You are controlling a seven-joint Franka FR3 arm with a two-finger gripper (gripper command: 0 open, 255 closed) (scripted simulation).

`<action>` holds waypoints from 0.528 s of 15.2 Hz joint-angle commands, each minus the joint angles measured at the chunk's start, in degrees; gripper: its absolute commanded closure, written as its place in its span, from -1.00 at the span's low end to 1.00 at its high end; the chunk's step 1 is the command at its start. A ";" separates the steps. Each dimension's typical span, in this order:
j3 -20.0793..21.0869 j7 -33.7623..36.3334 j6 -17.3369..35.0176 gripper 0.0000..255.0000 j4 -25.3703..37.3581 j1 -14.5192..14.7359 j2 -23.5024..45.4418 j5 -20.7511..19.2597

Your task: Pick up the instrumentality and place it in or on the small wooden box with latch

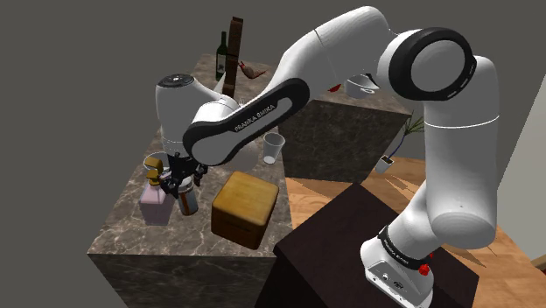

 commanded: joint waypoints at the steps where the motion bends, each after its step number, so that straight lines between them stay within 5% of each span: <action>1: 0.39 -0.37 -0.99 1.00 0.02 -0.33 -1.03 0.53; 8: 1.59 -1.47 -4.82 1.00 0.88 -1.15 -4.23 2.33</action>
